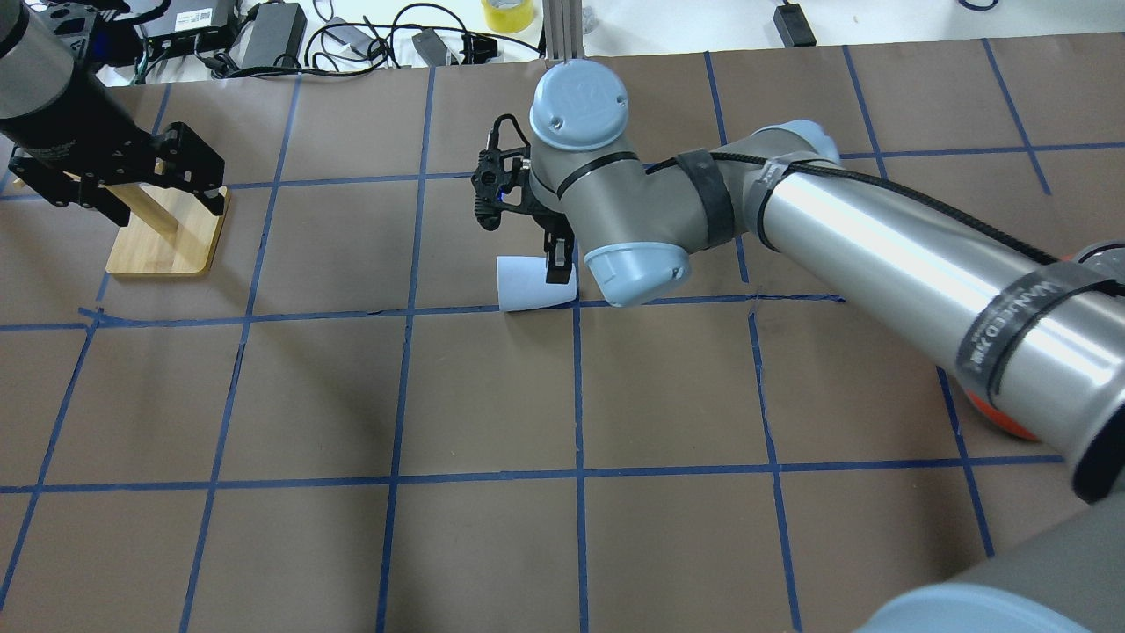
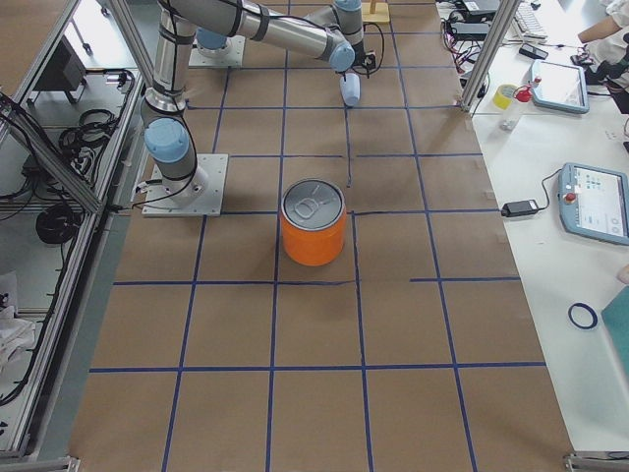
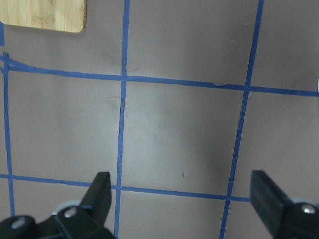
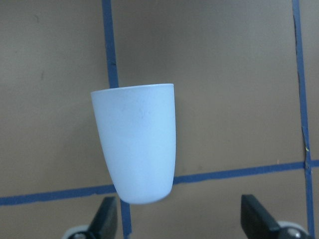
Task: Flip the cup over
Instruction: 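Set the cup down on its side and open the right gripper, then raise the right gripper away while the left gripper reaches to the cup's open end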
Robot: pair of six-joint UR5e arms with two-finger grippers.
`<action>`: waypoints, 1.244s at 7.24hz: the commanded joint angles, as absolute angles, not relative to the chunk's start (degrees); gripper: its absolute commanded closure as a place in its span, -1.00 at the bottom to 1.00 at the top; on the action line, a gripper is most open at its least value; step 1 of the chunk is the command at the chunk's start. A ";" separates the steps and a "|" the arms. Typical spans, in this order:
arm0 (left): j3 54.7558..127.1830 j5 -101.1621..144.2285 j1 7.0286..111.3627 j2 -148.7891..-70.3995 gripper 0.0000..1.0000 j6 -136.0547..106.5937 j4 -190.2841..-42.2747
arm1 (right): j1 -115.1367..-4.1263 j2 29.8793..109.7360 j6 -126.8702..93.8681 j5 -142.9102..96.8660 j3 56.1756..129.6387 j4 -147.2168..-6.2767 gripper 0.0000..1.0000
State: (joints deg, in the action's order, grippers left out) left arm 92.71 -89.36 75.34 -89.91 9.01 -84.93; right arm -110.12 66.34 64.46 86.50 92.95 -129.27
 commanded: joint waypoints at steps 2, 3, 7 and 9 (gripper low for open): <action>93.51 -85.96 81.09 -94.90 -1.00 7.57 -77.67 | -97.86 76.60 64.25 79.65 92.81 -113.79 -0.14; 94.30 -85.09 83.30 -97.79 -1.00 3.99 -72.13 | -95.30 79.60 62.94 79.72 91.68 -109.38 -0.15; 96.94 -70.93 87.88 -108.25 -1.00 2.47 -60.17 | -93.52 86.38 43.13 84.01 90.70 -105.03 -0.50; 97.38 -65.86 90.34 -113.79 -1.00 -0.44 -55.57 | -93.08 88.93 33.60 86.72 90.36 -105.03 -0.96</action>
